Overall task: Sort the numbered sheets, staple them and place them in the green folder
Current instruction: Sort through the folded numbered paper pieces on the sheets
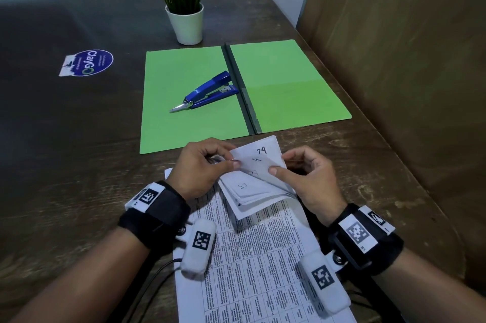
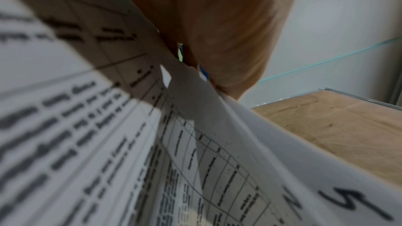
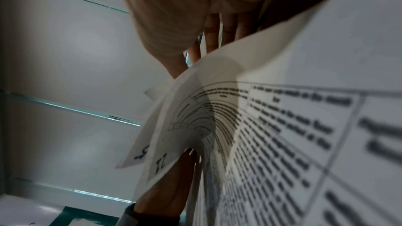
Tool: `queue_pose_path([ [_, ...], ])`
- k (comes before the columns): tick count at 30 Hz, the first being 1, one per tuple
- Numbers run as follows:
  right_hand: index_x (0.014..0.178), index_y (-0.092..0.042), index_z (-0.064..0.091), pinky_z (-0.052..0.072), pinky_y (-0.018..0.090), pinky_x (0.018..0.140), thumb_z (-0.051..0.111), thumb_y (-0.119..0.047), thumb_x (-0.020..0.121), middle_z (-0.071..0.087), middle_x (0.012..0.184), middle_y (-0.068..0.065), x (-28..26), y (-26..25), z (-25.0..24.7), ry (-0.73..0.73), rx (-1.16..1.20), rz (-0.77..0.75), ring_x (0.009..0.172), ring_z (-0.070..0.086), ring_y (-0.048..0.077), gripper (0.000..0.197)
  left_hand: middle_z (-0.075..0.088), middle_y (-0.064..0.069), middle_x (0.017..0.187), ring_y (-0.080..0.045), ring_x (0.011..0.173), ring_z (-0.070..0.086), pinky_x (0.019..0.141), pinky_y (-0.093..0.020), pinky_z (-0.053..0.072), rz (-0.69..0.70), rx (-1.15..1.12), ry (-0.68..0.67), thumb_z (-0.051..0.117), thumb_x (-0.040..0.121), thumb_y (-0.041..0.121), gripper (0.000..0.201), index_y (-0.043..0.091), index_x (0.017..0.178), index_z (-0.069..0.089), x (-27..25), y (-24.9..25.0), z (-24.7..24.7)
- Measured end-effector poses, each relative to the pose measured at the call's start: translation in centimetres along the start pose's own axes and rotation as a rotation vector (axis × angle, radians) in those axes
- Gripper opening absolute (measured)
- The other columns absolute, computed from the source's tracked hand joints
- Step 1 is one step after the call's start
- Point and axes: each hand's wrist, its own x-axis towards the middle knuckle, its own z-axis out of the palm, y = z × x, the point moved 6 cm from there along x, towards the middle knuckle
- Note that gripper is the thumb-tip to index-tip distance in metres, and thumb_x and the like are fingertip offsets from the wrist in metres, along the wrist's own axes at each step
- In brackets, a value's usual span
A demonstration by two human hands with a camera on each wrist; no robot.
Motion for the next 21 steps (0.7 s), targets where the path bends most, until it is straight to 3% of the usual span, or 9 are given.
queue_pose_path([
  [3,0.087,-0.008,0.068,0.057,0.025,0.071,0.088,-0.015,0.069,0.074,0.083,0.002,-0.11,-0.35,-0.02,0.003,0.025,-0.019,0.076,0.067,0.012,0.028,0.075,0.005,0.100,-0.007,0.093,0.069,0.090,-0.035,0.054,-0.009,-0.001,0.007,0.083,0.077,0.008,0.009,0.013,0.072,0.077,-0.04,0.10,0.08],
  [6,0.080,-0.008,0.068,0.047,0.030,0.060,0.076,-0.044,0.076,0.067,0.074,0.007,-0.18,-0.16,-0.06,0.009,0.066,0.008,0.067,0.057,0.019,0.037,0.075,0.006,0.103,-0.009,0.099,0.069,0.096,-0.042,0.054,-0.024,-0.001,-0.023,0.080,0.082,0.010,0.008,0.016,0.076,0.080,-0.02,-0.08,0.15],
  [8,0.078,-0.012,0.069,0.046,0.034,0.062,0.072,-0.051,0.077,0.068,0.077,0.012,-0.16,-0.14,0.02,0.003,0.074,0.024,0.067,0.057,0.021,0.039,0.074,0.006,0.107,-0.010,0.103,0.069,0.098,-0.045,0.054,-0.019,-0.003,-0.047,0.078,0.084,0.012,0.013,0.022,0.078,0.081,0.03,-0.15,0.20],
  [12,0.084,-0.006,0.071,0.055,0.027,0.063,0.084,-0.021,0.074,0.074,0.081,0.008,-0.12,-0.52,-0.09,0.009,0.039,-0.029,0.071,0.065,0.013,0.022,0.074,0.007,0.111,-0.008,0.108,0.068,0.100,-0.046,0.053,-0.017,-0.003,-0.072,0.075,0.088,0.015,0.015,0.026,0.080,0.082,0.12,-0.33,0.38],
  [15,0.080,-0.013,0.075,0.054,0.023,0.064,0.084,-0.009,0.075,0.075,0.081,0.001,-0.08,-0.41,0.00,-0.011,0.020,-0.031,0.071,0.067,0.009,0.010,0.074,0.007,0.114,-0.007,0.110,0.068,0.102,-0.046,0.052,-0.010,-0.008,-0.088,0.071,0.091,0.018,0.014,0.023,0.083,0.082,0.10,-0.38,0.56],
  [16,0.078,-0.018,0.077,0.055,0.024,0.068,0.082,-0.007,0.076,0.076,0.085,0.000,0.02,-0.26,-0.04,-0.013,0.000,-0.038,0.074,0.068,0.009,0.013,0.074,0.007,0.115,-0.007,0.111,0.067,0.103,-0.045,0.052,-0.022,-0.017,-0.090,0.069,0.092,0.022,0.017,0.020,0.083,0.082,0.03,-0.24,0.64],
  [19,0.073,-0.028,0.078,0.054,0.021,0.076,0.079,-0.004,0.079,0.074,0.093,-0.001,0.30,0.05,0.07,-0.038,-0.050,-0.072,0.082,0.069,0.009,0.025,0.073,0.010,0.120,0.001,0.113,0.065,0.106,-0.039,0.049,-0.105,-0.033,-0.088,0.055,0.092,0.045,0.050,0.004,0.076,0.079,-0.09,-0.22,0.67],
  [21,0.071,-0.030,0.078,0.052,0.016,0.073,0.079,-0.004,0.081,0.074,0.092,-0.001,0.32,0.21,0.14,-0.039,-0.053,-0.080,0.080,0.069,0.008,0.027,0.072,0.010,0.122,0.003,0.112,0.064,0.106,-0.037,0.049,-0.113,-0.014,-0.099,0.057,0.088,0.048,0.045,0.011,0.081,0.082,-0.19,0.07,0.67],
])
